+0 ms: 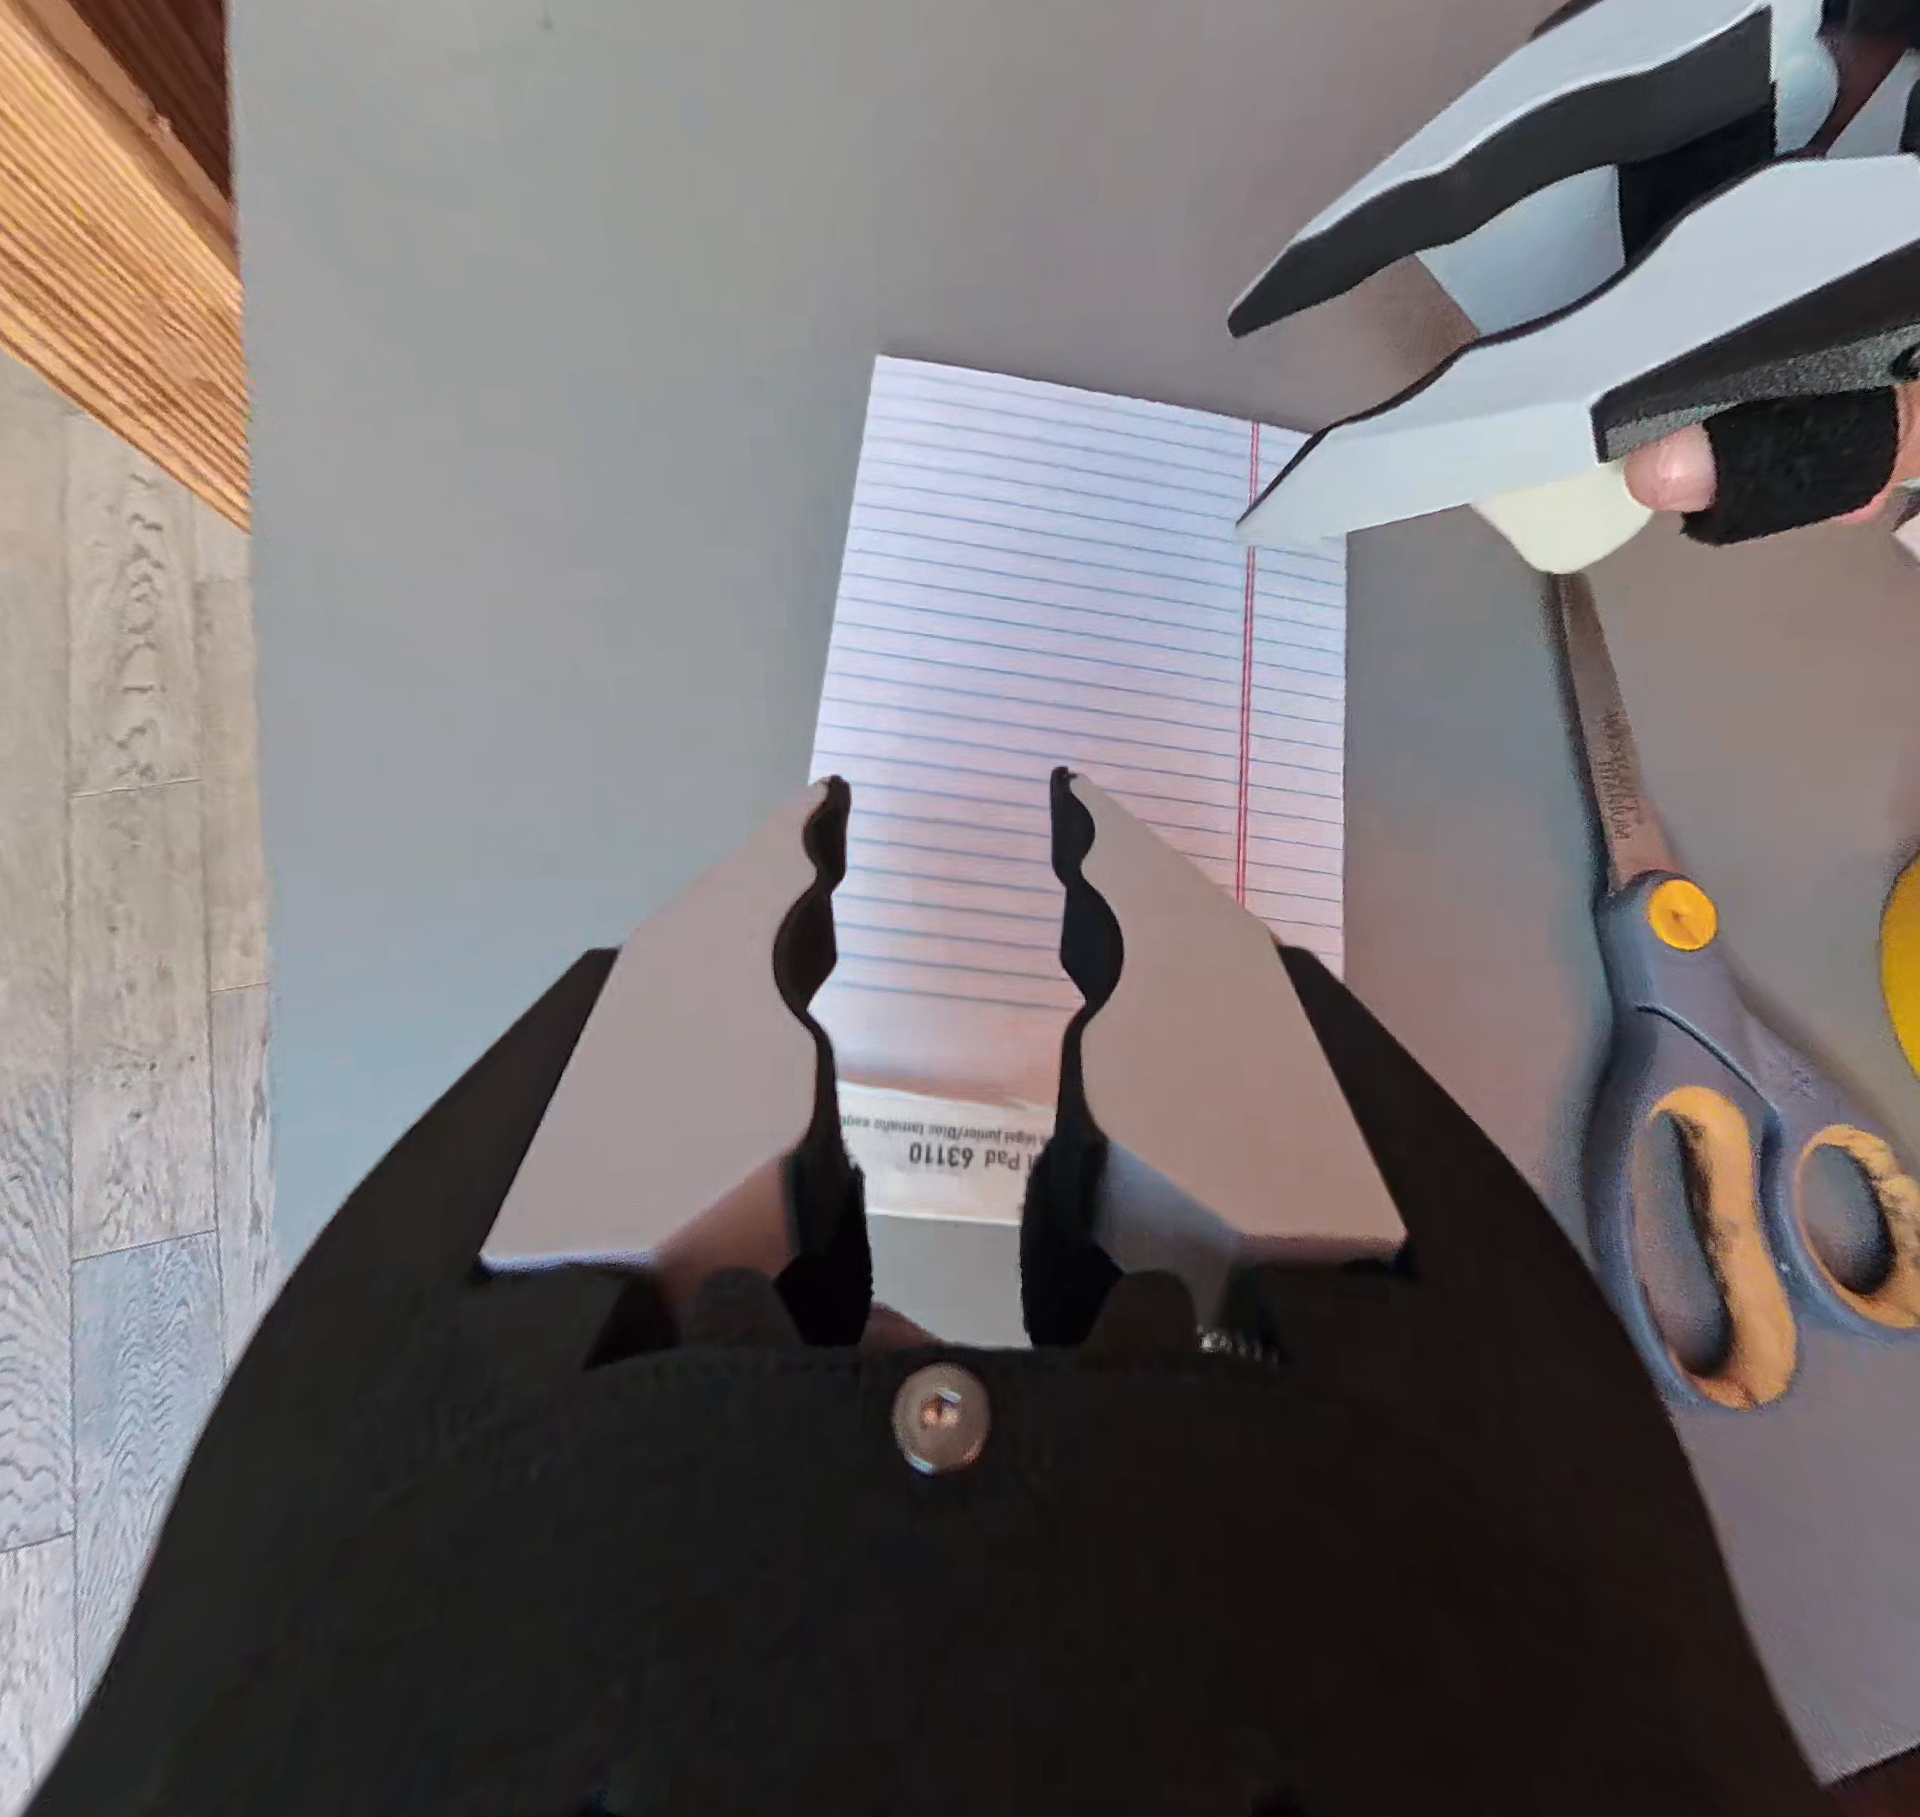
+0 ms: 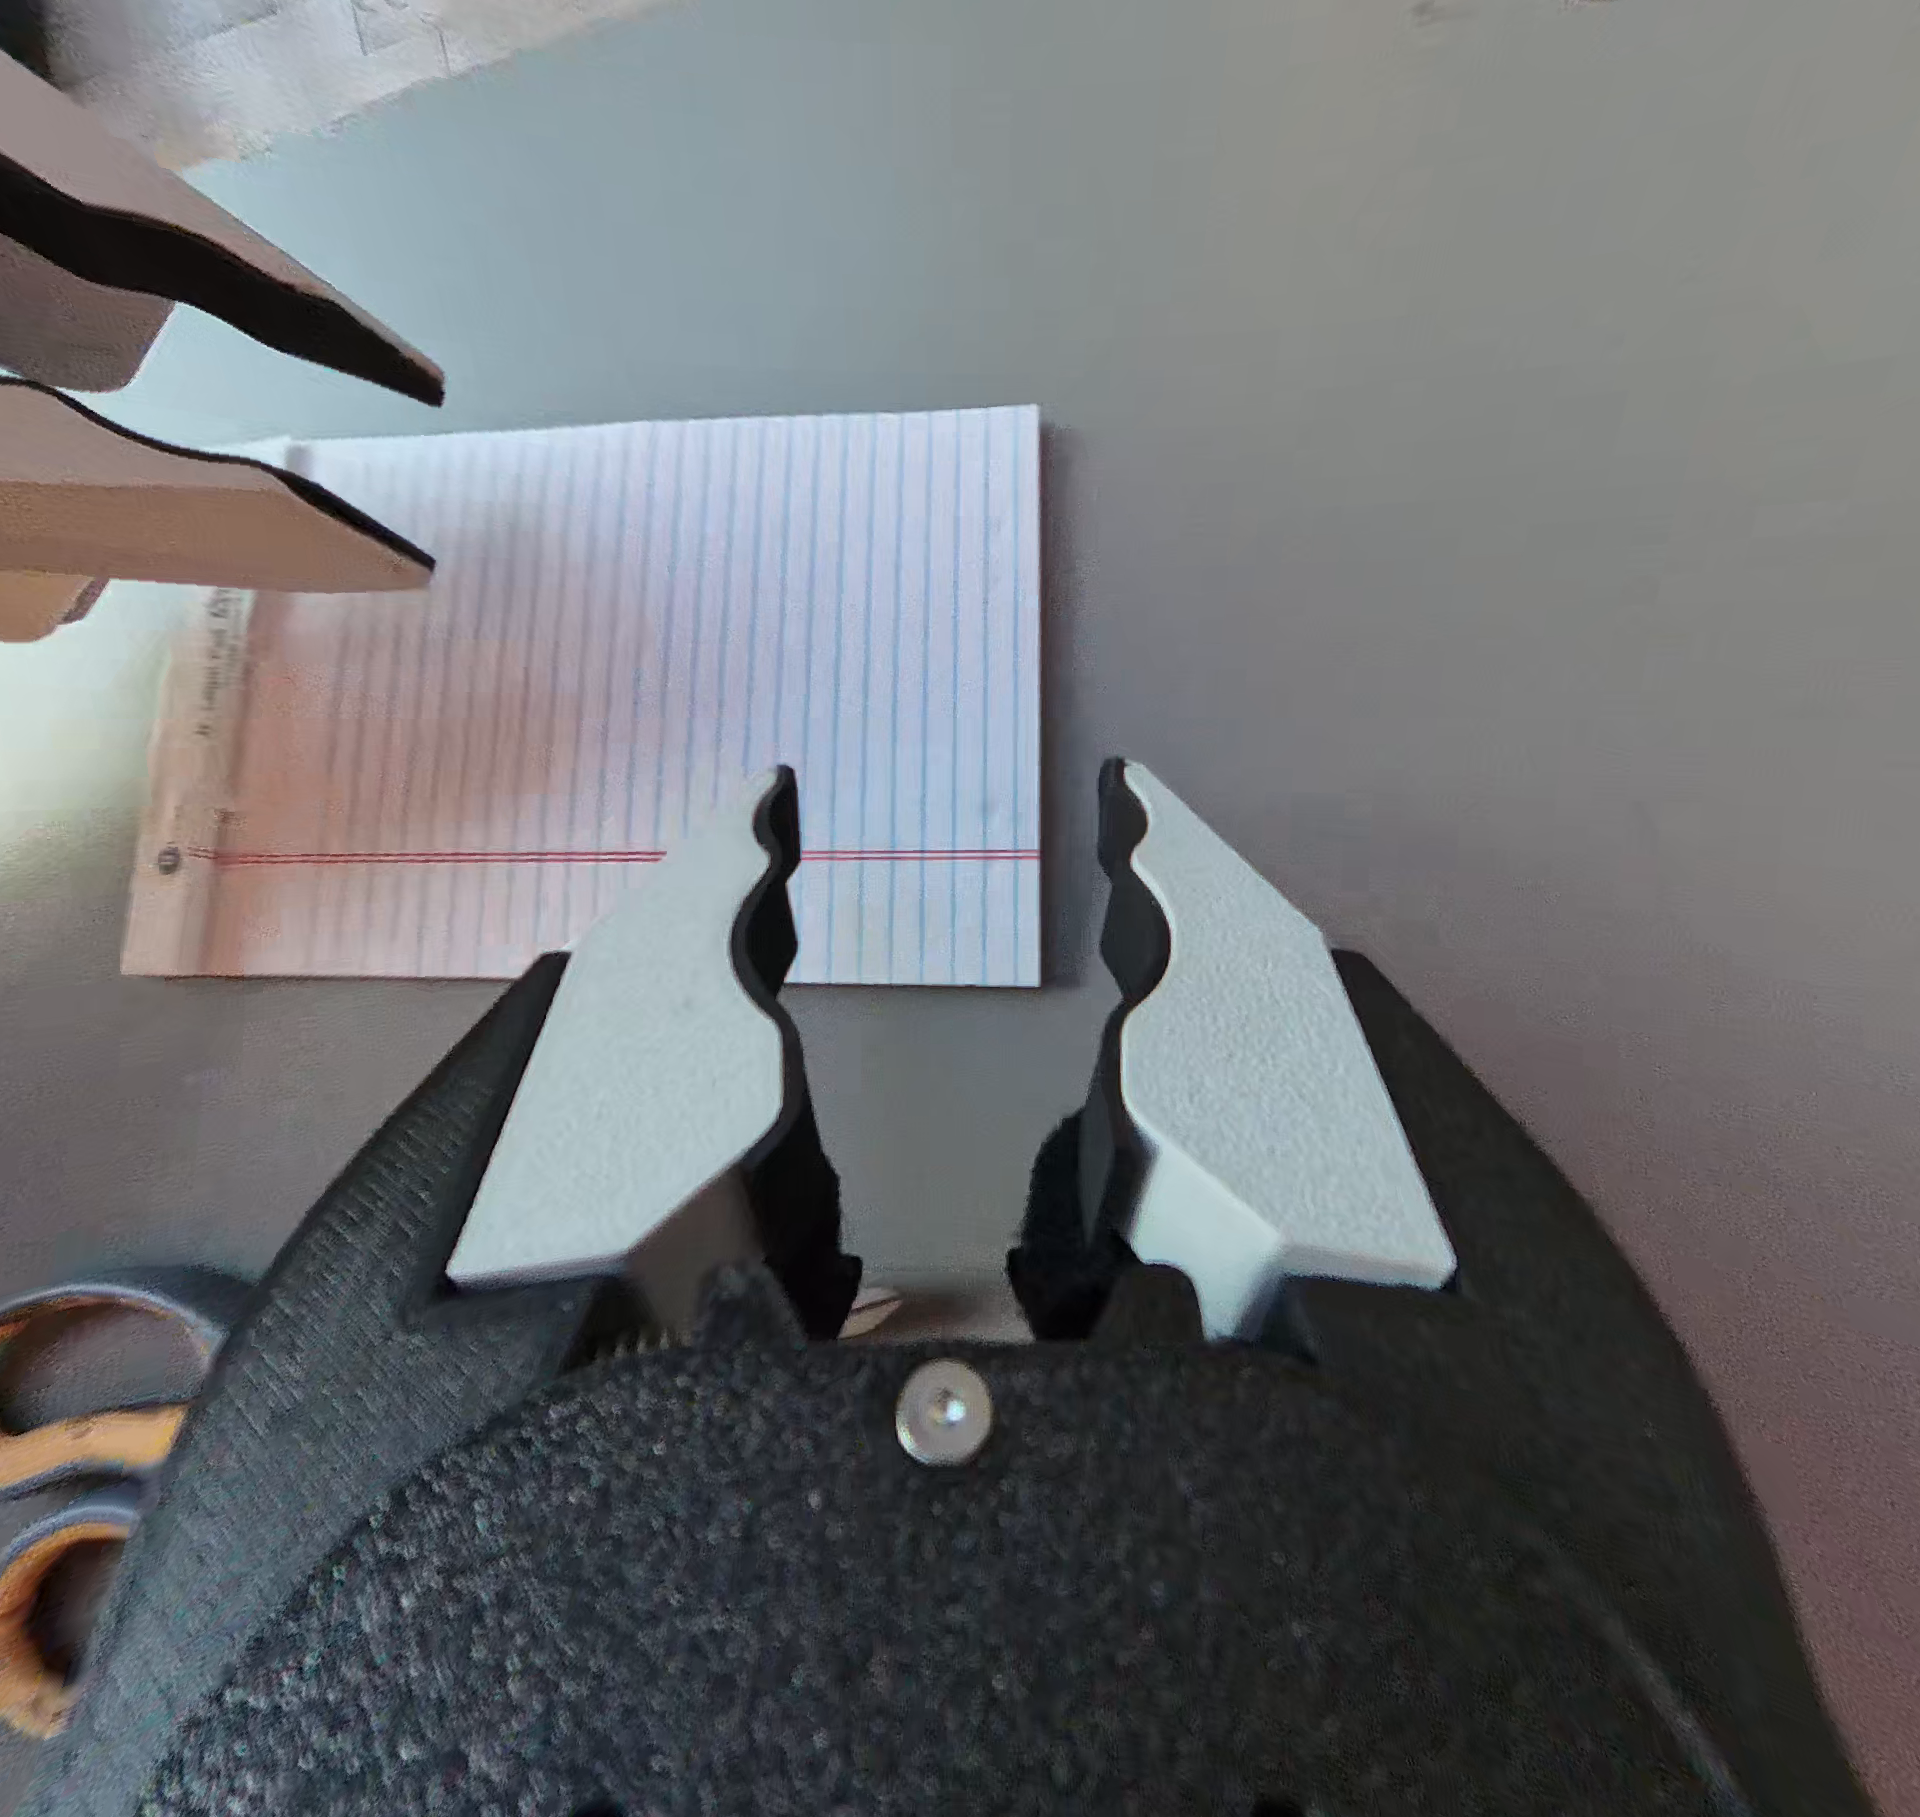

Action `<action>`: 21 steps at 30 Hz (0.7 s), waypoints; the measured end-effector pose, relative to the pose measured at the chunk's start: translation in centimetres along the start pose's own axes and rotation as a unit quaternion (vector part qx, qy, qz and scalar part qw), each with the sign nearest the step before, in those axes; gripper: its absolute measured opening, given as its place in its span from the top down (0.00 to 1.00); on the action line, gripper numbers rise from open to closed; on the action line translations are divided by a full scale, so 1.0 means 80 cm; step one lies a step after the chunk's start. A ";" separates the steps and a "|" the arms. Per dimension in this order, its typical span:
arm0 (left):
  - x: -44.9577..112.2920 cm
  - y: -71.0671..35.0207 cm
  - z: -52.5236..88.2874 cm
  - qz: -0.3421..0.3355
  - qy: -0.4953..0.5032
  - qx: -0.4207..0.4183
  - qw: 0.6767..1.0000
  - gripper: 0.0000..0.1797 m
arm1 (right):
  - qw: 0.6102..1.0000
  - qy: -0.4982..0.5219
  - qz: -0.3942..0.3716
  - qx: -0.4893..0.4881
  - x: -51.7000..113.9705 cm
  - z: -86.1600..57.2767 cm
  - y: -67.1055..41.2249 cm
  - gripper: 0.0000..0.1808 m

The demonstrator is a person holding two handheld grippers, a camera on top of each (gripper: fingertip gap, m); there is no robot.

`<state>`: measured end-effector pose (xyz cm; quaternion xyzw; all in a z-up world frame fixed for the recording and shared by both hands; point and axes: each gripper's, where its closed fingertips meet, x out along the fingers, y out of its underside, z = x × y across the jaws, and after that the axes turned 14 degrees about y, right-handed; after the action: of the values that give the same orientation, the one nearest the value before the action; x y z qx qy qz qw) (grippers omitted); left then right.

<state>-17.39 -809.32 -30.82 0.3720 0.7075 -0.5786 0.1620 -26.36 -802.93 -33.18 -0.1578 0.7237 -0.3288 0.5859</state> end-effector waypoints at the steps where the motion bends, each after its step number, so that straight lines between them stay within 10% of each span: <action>1: 0.010 0.003 0.002 0.006 0.017 0.002 1.000 0.78 | 1.000 0.001 0.005 0.005 0.005 -0.002 0.006 0.69; 11: 0.020 0.018 0.029 0.030 0.049 0.048 0.997 0.81 | 0.995 0.001 0.081 0.066 -0.022 0.063 0.050 0.86; 21: 0.027 0.010 0.053 0.053 0.121 0.136 0.982 0.74 | 0.999 -0.010 0.016 0.036 0.009 0.043 -0.008 0.70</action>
<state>-19.14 -812.51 -33.96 0.4948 0.6157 -0.6110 0.0532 -23.35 -804.84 -33.61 -0.1280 0.7080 -0.3442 0.6033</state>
